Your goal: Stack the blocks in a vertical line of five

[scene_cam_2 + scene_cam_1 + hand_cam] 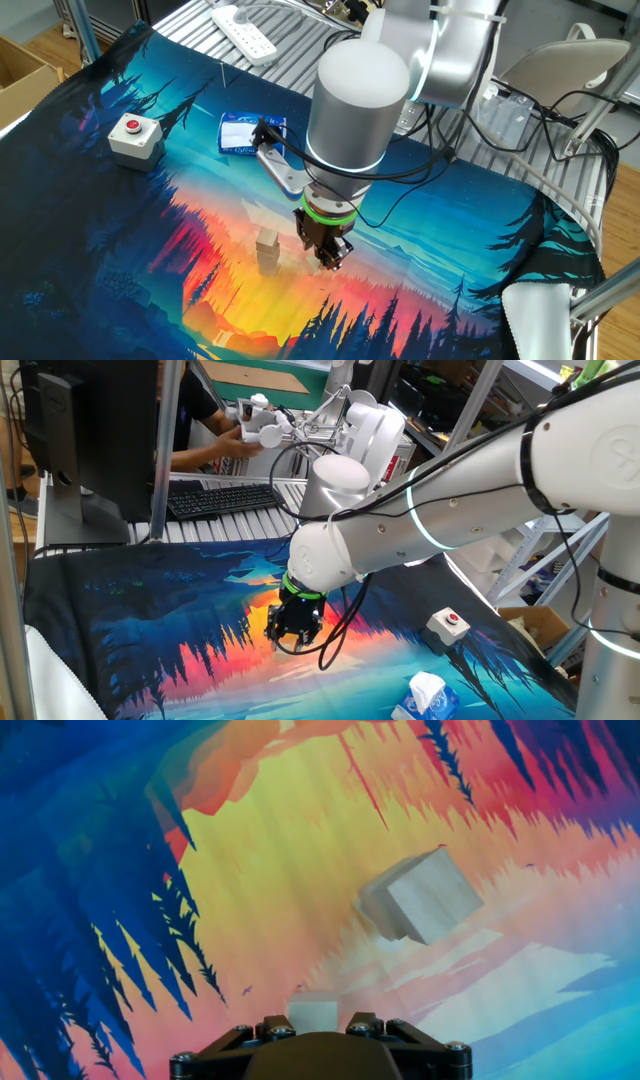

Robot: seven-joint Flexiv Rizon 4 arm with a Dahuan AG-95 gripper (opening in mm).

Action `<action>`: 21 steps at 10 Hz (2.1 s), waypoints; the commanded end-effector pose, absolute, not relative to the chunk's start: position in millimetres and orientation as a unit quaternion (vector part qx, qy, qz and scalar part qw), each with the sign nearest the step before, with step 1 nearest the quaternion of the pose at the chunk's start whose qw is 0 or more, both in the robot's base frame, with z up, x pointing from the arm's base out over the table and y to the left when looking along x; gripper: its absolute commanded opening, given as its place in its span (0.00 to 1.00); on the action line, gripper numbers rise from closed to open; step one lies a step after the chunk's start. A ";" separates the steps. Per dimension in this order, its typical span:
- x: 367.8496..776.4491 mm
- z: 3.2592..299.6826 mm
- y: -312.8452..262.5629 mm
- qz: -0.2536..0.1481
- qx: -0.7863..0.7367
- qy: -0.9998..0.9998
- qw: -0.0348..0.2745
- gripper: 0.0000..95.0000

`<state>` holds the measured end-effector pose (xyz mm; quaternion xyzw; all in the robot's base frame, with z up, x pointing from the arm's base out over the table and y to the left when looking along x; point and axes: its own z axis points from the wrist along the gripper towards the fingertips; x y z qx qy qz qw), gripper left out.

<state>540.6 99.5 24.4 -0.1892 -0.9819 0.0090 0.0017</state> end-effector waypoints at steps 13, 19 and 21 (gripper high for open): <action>540.4 20.2 101.1 0.009 -0.167 -0.986 -0.019 0.00; 536.0 54.6 96.2 0.015 -0.123 -0.992 -0.014 0.00; 534.4 76.5 90.8 0.019 -0.115 -0.993 -0.001 0.00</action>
